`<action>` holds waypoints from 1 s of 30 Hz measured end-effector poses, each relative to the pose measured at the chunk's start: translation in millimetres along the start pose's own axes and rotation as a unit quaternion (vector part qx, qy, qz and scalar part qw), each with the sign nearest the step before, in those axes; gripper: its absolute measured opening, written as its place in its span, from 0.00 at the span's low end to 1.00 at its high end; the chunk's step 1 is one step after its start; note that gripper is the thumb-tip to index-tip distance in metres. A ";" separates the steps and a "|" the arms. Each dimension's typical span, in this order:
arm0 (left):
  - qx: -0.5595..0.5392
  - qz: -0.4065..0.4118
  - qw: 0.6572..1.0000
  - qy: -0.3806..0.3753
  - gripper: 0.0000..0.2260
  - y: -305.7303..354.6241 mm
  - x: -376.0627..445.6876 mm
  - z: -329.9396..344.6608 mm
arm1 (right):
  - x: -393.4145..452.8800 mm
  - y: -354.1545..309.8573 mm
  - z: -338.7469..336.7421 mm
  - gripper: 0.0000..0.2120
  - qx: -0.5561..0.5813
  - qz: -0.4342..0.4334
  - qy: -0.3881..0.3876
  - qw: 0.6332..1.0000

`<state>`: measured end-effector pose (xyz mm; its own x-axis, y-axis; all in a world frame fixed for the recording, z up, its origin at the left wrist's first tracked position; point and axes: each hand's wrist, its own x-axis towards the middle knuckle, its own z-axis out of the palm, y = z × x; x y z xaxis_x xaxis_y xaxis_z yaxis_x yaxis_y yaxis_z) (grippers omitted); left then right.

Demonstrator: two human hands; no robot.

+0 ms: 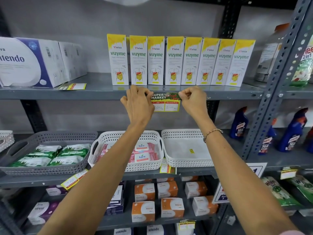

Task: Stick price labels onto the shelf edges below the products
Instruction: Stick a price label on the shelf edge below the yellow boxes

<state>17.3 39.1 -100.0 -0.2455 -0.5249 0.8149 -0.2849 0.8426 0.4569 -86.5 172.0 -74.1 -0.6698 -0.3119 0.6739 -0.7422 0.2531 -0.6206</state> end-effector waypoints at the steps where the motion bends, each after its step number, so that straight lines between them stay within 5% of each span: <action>1: 0.000 -0.001 1.000 0.003 0.05 0.2 0.0 0.2 | 0.1 0.0 0.8 0.09 0.001 0.001 0.004 1.000; 30: 0.017 0.016 0.999 0.022 0.05 -1.7 1.0 5.3 | -2.4 -2.9 10.3 0.10 -0.030 0.010 0.047 0.998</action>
<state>12.6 36.5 -101.9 -0.2149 -0.4913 0.8441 -0.3088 0.8541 0.4185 -82.5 162.6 -78.0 -0.6815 -0.2196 0.6981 -0.7269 0.3137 -0.6109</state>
